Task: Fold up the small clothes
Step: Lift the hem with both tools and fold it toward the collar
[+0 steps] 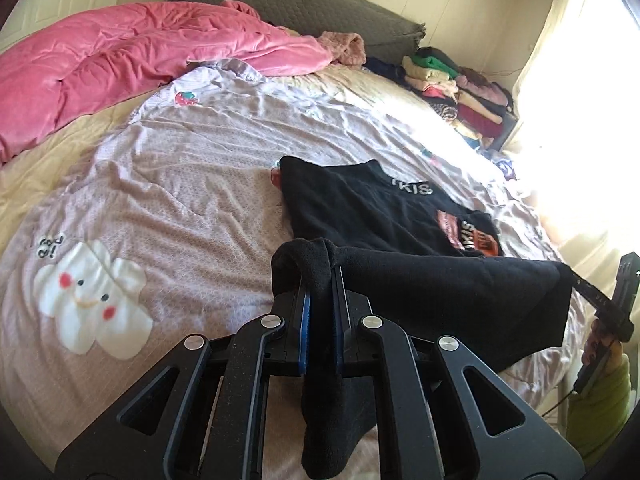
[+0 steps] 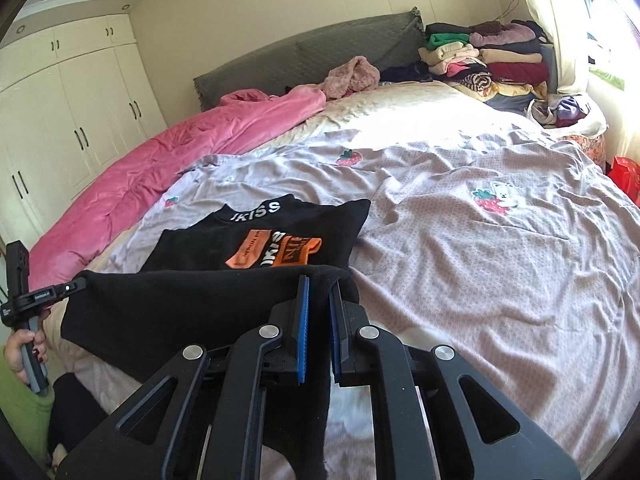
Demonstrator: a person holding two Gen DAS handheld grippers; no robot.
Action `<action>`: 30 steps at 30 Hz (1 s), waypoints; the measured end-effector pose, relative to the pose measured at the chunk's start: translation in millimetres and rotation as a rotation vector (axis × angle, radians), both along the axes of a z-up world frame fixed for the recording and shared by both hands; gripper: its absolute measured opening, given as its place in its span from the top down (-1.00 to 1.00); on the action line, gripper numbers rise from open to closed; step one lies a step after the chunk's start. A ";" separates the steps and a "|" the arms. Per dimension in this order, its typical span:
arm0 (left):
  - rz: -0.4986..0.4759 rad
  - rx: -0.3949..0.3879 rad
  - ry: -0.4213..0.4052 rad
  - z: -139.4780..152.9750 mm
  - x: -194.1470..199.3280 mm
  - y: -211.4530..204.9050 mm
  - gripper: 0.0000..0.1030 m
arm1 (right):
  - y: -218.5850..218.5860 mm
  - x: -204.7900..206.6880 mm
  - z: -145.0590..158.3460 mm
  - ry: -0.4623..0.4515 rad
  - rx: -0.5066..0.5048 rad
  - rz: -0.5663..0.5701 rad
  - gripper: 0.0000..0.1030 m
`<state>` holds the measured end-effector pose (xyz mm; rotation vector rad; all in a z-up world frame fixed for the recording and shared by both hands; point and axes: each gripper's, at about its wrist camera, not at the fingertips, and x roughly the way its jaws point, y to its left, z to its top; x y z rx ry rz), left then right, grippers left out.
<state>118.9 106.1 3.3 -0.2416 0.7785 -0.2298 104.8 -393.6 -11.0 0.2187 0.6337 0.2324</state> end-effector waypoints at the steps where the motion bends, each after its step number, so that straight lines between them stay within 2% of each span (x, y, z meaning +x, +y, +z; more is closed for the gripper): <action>1: 0.001 0.006 0.005 -4.0 4.0 -2.0 0.94 | 1.0 6.4 -3.9 0.014 0.002 -0.004 0.84; 6: -0.006 0.018 0.048 -21.7 11.1 -9.8 0.84 | 5.5 20.9 -19.3 0.057 0.005 -0.026 0.73; 8: -0.007 0.015 0.050 -23.1 8.1 -9.3 0.46 | 6.0 20.0 -23.2 0.066 0.012 -0.031 0.44; 9: -0.005 0.012 0.051 -23.5 5.8 -8.0 0.39 | 6.4 19.1 -25.0 0.071 0.016 -0.030 0.33; 10: -0.005 0.004 0.049 -23.3 2.6 -6.6 0.32 | 6.7 17.4 -27.4 0.080 0.020 -0.032 0.10; 11: -0.006 -0.005 0.050 -23.1 -0.9 -5.4 0.27 | 6.6 15.0 -28.7 0.082 0.025 -0.034 0.04; 13: -0.008 -0.016 0.051 -23.9 -6.4 -4.2 0.14 | 6.1 7.7 -32.5 0.092 0.027 -0.034 0.02; 17: -0.015 -0.031 0.067 -29.3 -20.4 -1.7 0.03 | 3.1 -9.1 -40.5 0.124 0.021 -0.041 -0.06; 23: -0.023 -0.060 0.116 -44.8 -35.6 -0.6 0.01 | 7.1 -38.1 -51.0 0.171 0.017 -0.008 -0.06; 30: -0.011 -0.041 0.140 -51.3 -34.3 -4.3 0.01 | 20.4 -38.1 -59.4 0.186 0.029 0.037 -0.03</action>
